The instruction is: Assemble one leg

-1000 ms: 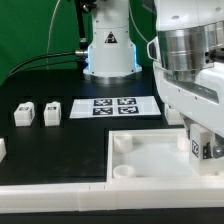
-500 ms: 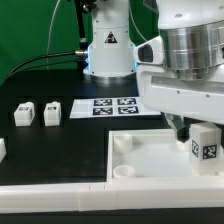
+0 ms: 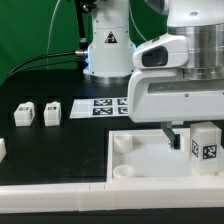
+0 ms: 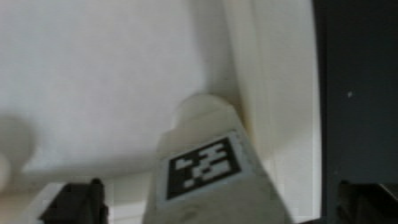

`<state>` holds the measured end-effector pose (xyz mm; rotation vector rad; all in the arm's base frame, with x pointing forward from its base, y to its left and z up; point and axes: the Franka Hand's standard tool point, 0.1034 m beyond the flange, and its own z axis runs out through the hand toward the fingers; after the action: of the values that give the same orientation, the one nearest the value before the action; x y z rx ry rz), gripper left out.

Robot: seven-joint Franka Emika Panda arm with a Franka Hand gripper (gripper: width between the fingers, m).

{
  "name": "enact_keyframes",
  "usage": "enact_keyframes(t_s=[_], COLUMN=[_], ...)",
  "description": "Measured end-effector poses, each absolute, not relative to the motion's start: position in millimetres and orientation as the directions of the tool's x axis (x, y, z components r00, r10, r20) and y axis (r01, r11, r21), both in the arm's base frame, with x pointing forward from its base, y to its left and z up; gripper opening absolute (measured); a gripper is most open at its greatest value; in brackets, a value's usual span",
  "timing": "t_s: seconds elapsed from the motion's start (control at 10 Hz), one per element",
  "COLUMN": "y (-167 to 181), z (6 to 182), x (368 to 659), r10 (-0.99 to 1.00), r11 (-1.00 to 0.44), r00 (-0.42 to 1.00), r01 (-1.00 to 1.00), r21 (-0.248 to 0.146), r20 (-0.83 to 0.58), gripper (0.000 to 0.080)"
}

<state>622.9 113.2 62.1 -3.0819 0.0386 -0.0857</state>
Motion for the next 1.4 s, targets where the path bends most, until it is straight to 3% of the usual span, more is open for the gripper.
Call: enact_keyframes(t_s=[0.4, 0.5, 0.6, 0.7, 0.8, 0.9, 1.2, 1.4], y=[112.0, 112.0, 112.0, 112.0, 112.0, 112.0, 112.0, 110.1], z=[62.0, 62.0, 62.0, 62.0, 62.0, 62.0, 61.9, 61.9], x=[623.0, 623.0, 623.0, 623.0, 623.0, 622.9, 622.9, 623.2], r10=[0.091, 0.091, 0.091, 0.091, 0.091, 0.073, 0.024, -0.251], r11=[-0.994, -0.994, -0.994, -0.994, -0.994, -0.996, -0.998, -0.965], r00=[0.994, 0.994, 0.994, 0.994, 0.994, 0.996, 0.998, 0.967], r01=[0.094, 0.094, 0.094, 0.094, 0.094, 0.076, 0.027, -0.247], r21=[-0.052, -0.052, -0.052, -0.052, -0.052, -0.053, -0.057, -0.087], r20=[0.061, 0.061, 0.061, 0.061, 0.061, 0.06, 0.057, 0.035], gripper=[0.0649, 0.0535, 0.0535, 0.0361, 0.0361, 0.0287, 0.0287, 0.0287])
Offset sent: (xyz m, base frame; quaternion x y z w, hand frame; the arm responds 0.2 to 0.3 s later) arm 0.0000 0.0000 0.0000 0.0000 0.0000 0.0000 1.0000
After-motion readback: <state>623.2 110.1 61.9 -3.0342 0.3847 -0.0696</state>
